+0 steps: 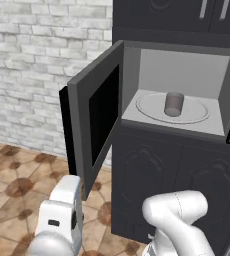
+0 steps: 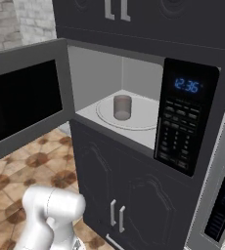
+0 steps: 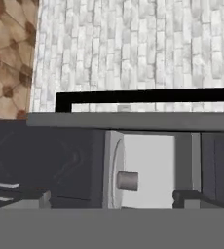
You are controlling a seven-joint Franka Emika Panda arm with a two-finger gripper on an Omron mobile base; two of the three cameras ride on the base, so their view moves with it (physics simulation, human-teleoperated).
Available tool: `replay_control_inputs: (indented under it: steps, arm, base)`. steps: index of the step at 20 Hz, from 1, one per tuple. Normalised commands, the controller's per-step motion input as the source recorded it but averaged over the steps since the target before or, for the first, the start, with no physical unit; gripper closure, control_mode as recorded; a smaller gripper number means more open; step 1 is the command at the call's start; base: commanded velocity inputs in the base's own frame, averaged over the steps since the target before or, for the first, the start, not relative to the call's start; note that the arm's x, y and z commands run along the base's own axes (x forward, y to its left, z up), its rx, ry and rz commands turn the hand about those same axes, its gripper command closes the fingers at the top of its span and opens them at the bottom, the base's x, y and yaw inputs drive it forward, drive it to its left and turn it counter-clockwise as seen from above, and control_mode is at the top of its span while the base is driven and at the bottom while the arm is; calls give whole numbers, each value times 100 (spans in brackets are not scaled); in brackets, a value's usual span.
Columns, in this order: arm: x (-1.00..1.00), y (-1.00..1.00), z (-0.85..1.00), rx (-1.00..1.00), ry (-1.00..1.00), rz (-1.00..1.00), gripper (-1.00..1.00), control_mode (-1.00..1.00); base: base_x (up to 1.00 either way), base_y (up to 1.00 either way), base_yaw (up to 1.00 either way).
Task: Place the microwavable item in the microwave. Then, close the microwave door and press the start button.
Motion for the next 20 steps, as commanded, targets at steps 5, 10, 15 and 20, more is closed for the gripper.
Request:
replay_control_inputs:
  steps: [5, 10, 15, 20]
  arm:
    - [100, 85, -32, -25, 19, 0, -100, -100]
    - [100, 51, -11, -16, 16, 0, -100, -100]
    - [99, 26, -13, -9, 14, -7, -100, -100]
    - [87, 0, -11, -2, 10, -18, -100, -100]
  base:
    - [0, 0, 0]
    - [0, 0, 0]
    - [0, 0, 0]
    - [0, 0, 0]
